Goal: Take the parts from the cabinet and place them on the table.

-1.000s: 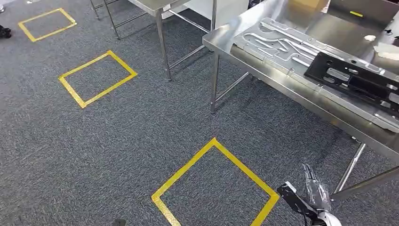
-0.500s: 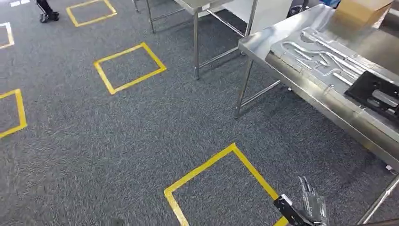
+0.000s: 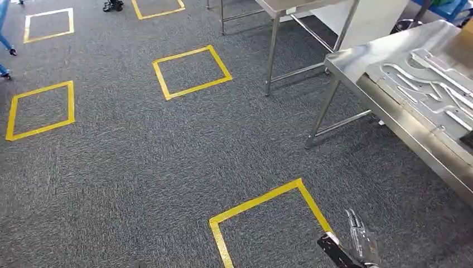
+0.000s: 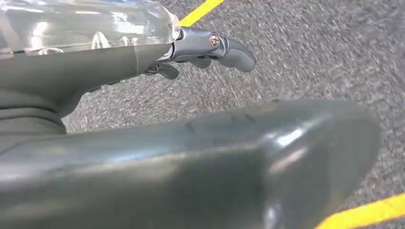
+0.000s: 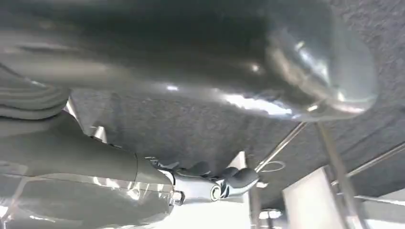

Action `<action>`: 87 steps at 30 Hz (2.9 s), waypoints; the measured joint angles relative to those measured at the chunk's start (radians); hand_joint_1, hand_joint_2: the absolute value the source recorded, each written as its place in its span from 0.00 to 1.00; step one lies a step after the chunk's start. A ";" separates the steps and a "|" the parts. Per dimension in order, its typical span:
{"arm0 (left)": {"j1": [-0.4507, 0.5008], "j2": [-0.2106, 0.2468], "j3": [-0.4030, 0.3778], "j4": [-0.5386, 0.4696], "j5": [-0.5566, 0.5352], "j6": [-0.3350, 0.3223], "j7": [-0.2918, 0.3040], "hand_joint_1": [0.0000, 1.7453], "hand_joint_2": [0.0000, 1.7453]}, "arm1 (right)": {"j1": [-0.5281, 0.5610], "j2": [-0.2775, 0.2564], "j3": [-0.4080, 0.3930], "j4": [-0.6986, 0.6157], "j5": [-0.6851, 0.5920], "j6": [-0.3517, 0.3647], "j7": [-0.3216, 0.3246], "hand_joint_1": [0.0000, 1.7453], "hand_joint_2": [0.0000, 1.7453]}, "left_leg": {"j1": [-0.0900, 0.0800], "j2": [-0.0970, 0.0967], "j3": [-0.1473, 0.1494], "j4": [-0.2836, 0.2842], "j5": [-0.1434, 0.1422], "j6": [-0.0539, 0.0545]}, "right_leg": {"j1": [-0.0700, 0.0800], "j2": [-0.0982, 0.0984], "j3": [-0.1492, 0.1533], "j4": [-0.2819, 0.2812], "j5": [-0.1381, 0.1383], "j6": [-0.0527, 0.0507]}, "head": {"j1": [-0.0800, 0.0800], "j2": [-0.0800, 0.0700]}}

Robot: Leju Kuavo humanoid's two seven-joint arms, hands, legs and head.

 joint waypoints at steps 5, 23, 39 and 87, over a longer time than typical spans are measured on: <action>0.000 -0.003 0.000 0.000 -0.014 0.002 0.008 0.00 0.00 | 0.013 0.017 0.000 0.009 -0.004 -0.016 -0.003 0.00 0.00 | 0.009 -0.053 0.012 -0.024 0.015 0.029 | -0.008 0.102 -0.055 0.141 -0.095 0.018 | 0.000 0.000; 0.000 -0.009 0.009 0.000 -0.010 -0.008 -0.013 0.00 0.00 | 0.052 0.024 0.000 0.026 -0.011 -0.005 0.031 0.00 0.00 | 0.016 -0.070 -0.155 0.313 -0.133 -0.031 | -0.005 0.083 -0.016 0.005 0.011 -0.037 | 0.000 0.000; -0.005 -0.007 0.018 0.000 -0.001 -0.027 -0.013 0.00 0.00 | 0.014 0.059 0.000 0.077 0.037 0.009 0.054 0.00 0.00 | 0.006 -0.108 0.010 -0.018 0.015 0.027 | -0.009 0.117 -0.148 0.305 -0.131 0.012 | 0.000 0.000; 0.013 0.002 0.043 0.000 0.002 -0.052 -0.044 0.00 0.00 | 0.066 0.082 -0.033 0.123 0.021 -0.003 0.014 0.00 0.00 | 0.016 -0.060 -0.073 0.178 -0.059 -0.034 | 0.005 0.044 -0.020 0.016 0.006 -0.044 | 0.000 0.000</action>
